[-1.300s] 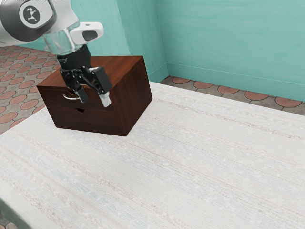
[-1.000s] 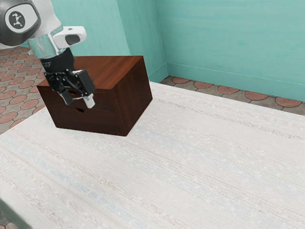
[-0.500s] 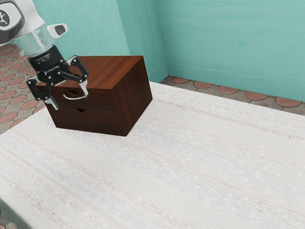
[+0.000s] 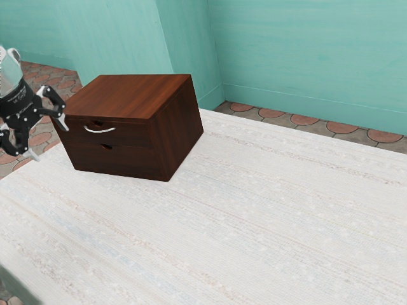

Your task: Pull the drawer handle with one arm to open the drawer

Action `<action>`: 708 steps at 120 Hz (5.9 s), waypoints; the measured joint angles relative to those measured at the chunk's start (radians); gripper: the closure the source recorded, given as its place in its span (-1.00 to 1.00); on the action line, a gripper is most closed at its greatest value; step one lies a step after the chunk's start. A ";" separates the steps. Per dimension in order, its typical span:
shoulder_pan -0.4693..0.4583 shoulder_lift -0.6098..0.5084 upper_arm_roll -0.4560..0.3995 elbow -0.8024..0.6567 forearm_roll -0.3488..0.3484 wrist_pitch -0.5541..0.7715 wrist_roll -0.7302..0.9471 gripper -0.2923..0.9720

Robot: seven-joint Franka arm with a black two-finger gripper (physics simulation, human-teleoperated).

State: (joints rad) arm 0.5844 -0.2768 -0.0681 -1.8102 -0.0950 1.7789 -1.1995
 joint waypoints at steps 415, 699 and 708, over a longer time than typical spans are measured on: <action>0.012 0.482 -0.017 0.178 0.228 0.483 -0.317 0.07; 0.062 0.091 0.004 -0.278 0.171 0.466 -0.329 0.30; 0.056 0.079 0.012 -0.291 0.170 0.465 -0.329 0.30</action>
State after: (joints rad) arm 0.6406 -0.1973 -0.0559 -2.1013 0.0747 2.2437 -1.5281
